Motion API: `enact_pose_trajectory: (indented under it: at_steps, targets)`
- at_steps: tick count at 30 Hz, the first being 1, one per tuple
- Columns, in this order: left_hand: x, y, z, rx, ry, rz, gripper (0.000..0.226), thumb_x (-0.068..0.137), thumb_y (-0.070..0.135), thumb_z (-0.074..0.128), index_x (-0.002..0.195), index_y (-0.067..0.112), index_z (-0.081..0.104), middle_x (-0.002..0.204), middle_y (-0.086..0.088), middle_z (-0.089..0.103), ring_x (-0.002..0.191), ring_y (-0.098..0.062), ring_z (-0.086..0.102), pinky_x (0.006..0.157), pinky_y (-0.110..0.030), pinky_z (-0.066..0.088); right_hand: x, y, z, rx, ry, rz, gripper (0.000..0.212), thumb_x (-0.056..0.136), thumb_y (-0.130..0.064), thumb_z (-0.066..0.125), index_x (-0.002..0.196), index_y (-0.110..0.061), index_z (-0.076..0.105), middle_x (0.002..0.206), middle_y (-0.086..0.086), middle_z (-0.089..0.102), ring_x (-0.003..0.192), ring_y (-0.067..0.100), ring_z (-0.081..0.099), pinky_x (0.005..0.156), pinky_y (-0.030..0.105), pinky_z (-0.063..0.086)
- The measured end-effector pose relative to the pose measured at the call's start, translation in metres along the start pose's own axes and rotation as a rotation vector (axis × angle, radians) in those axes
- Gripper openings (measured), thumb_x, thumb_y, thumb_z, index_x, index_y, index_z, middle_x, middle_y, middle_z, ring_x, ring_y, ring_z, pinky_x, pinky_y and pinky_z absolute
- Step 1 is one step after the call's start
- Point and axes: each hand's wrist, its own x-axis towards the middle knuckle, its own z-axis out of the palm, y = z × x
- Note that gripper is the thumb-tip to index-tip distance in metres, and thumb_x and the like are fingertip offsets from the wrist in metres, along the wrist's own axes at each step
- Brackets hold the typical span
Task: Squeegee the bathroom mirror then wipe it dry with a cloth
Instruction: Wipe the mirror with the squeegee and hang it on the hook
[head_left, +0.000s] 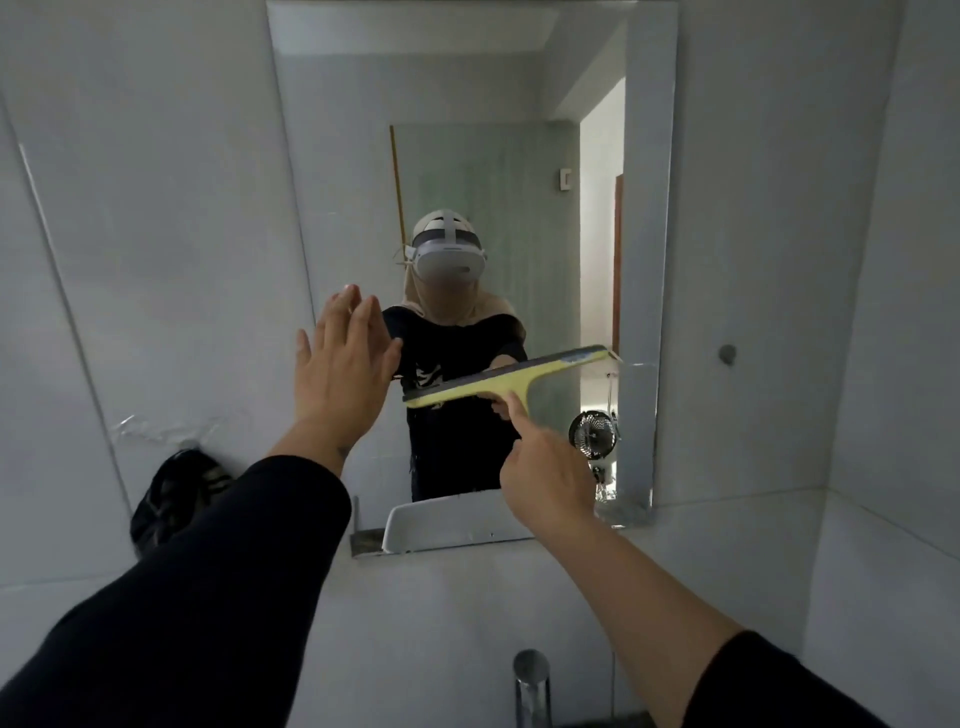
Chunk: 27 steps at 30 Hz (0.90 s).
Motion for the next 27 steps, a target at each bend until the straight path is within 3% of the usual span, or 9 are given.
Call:
enact_pose_trajectory:
  at_steps: [4,7,11,15,22,27]
  targets:
    - [0.001,-0.013,-0.007,0.039,-0.006,-0.026,0.057,0.095,0.037,0.043,0.145,0.018,0.025,0.157,-0.004,0.016,0.142,-0.028,0.021,0.115,-0.054,0.016,-0.002,-0.028,0.006,-0.2,-0.037,-0.219,0.076,0.09,-0.008,0.043,0.149,-0.043,0.011,0.099,0.004,0.053,0.072,0.022,0.043,0.061,0.033,0.034]
    - [-0.002,-0.024,-0.011,0.052,-0.017,-0.064,0.057,0.096,0.035,0.043,0.147,0.017,0.022,0.158,-0.005,0.013,0.145,-0.027,0.013,0.116,-0.053,0.013,0.0,-0.046,0.011,-0.306,-0.032,-0.394,0.074,0.09,-0.007,0.044,0.149,-0.04,0.013,0.103,0.007,0.055,0.07,0.023,0.042,0.052,0.031,0.03]
    - [-0.009,-0.035,-0.014,0.048,-0.025,-0.113,0.057,0.098,0.033,0.04,0.148,0.017,0.017,0.16,-0.005,0.008,0.147,-0.024,0.004,0.118,-0.052,0.009,0.006,-0.066,0.02,-0.386,-0.001,-0.554,0.071,0.09,-0.007,0.044,0.148,-0.038,0.017,0.103,0.009,0.057,0.078,0.028,0.058,0.045,0.028,0.02]
    - [-0.017,-0.039,-0.013,0.057,-0.045,-0.119,0.058,0.098,0.039,0.032,0.149,0.015,0.015,0.16,-0.005,0.005,0.147,-0.023,0.001,0.118,-0.051,0.008,0.018,-0.074,0.026,-0.47,0.006,-0.632,0.069,0.092,-0.009,0.043,0.148,-0.038,0.015,0.105,0.009,0.056,0.086,0.028,0.059,0.054,0.033,0.031]
    - [-0.021,-0.036,-0.002,0.034,-0.039,-0.158,0.06,0.097,0.031,0.041,0.149,0.015,0.013,0.16,-0.005,0.002,0.147,-0.022,0.0,0.118,-0.052,0.009,0.042,-0.068,0.015,-0.6,-0.001,-0.733,0.068,0.095,-0.008,0.037,0.146,-0.046,0.015,0.111,0.007,0.055,0.092,0.029,0.057,0.059,0.035,0.034]
    - [-0.023,-0.02,0.008,0.023,-0.035,-0.098,0.062,0.098,0.037,0.039,0.15,0.014,0.014,0.16,-0.003,0.002,0.147,-0.021,0.002,0.118,-0.051,0.009,0.049,-0.045,-0.005,-0.622,0.053,-0.71,0.067,0.095,-0.008,0.035,0.143,-0.051,0.019,0.108,0.005,0.057,0.093,0.028,0.057,0.061,0.034,0.033]
